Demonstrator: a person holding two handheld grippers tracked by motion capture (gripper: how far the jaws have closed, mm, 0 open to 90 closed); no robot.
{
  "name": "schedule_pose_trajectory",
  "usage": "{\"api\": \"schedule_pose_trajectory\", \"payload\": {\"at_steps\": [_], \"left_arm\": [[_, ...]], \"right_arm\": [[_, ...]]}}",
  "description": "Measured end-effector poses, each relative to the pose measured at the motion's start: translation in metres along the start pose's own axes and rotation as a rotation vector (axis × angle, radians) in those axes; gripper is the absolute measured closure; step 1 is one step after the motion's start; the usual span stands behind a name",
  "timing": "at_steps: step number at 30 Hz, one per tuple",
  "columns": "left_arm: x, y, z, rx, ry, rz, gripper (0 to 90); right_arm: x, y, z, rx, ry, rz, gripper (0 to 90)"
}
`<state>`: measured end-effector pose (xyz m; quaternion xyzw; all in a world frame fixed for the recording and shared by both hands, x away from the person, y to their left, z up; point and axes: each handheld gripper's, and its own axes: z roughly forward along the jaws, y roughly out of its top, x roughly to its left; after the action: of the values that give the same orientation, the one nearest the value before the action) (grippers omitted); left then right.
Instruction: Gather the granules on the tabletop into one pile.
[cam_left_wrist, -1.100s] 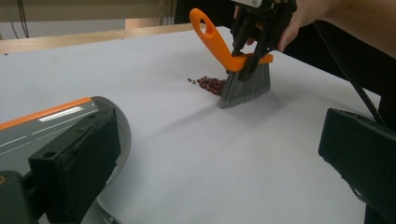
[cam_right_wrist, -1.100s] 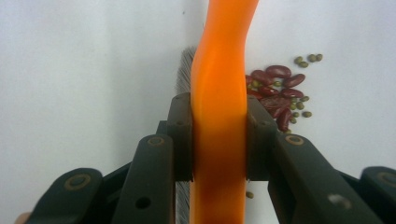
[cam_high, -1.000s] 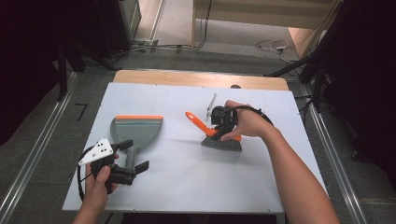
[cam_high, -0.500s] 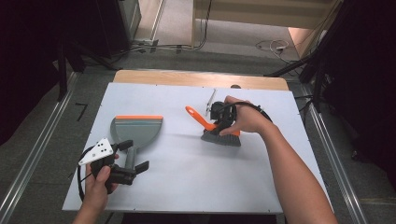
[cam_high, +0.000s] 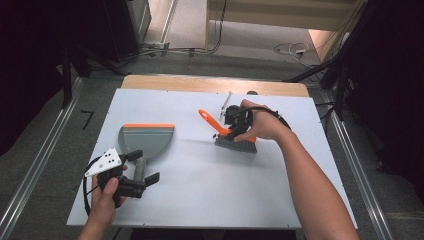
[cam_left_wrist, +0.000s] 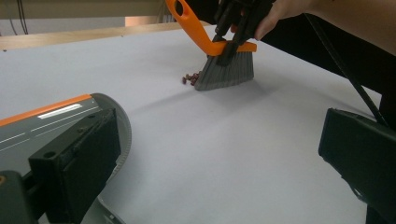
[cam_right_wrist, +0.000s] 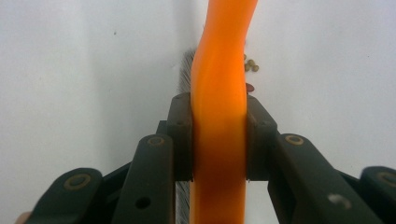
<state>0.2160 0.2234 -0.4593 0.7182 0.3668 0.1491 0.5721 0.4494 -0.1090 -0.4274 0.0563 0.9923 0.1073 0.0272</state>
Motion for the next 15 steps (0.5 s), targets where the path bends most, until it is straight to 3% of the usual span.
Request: {"api": "schedule_pose_trajectory", "payload": {"at_steps": [9, 12, 13, 15], "left_arm": [[0.000, 0.000, 0.000, 0.001, -0.001, 0.000, 0.3], [0.001, 0.000, 0.000, -0.001, 0.000, -0.001, 0.3], [0.001, 0.000, 0.000, -0.001, 0.000, -0.001, 0.3], [0.001, 0.000, 0.000, 0.001, 0.000, -0.001, 0.3]], "right_arm": [[0.007, 0.001, -0.006, -0.002, 0.017, -0.009, 68.3], [0.008, 0.002, -0.012, -0.018, 0.046, 0.009, 68.3], [0.009, 0.003, -0.014, -0.017, 0.054, 0.039, 68.3], [0.008, 0.002, -0.019, -0.025, 0.048, 0.056, 68.3]]}}
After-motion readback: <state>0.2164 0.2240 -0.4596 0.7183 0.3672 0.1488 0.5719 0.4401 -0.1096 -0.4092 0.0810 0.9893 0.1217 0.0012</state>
